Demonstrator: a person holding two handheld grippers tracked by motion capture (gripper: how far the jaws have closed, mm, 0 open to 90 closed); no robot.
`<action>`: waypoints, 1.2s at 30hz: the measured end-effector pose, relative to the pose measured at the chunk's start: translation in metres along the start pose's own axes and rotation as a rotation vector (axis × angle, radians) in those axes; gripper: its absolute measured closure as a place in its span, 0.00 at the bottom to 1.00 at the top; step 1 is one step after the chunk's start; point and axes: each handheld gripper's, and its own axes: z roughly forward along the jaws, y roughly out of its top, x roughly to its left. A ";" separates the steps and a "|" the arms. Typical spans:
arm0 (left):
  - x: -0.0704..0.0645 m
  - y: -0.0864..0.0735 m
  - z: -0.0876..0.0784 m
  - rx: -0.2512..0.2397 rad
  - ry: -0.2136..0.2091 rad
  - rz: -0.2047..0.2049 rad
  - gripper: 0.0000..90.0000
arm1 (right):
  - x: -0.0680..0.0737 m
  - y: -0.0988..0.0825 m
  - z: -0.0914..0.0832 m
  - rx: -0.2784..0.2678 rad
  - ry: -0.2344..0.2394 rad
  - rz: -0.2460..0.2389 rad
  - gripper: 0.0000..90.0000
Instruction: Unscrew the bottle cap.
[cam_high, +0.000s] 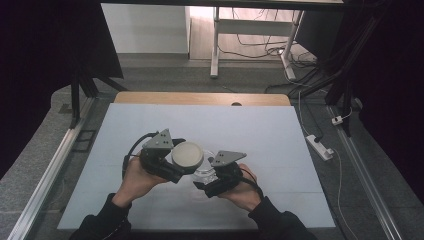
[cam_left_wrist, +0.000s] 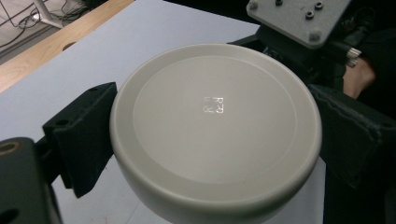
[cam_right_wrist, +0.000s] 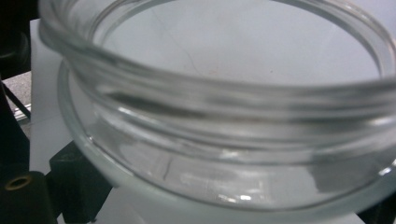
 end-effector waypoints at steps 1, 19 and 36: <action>0.000 -0.001 0.000 -0.001 -0.003 0.001 0.09 | -0.001 0.000 -0.001 -0.003 -0.002 0.002 0.08; -0.011 -0.014 -0.006 -0.010 -0.051 0.018 0.09 | -0.017 -0.002 -0.008 -0.009 -0.056 0.026 0.08; -0.019 -0.036 0.007 0.006 -0.075 0.050 0.09 | -0.035 -0.002 -0.011 -0.020 -0.103 0.058 0.08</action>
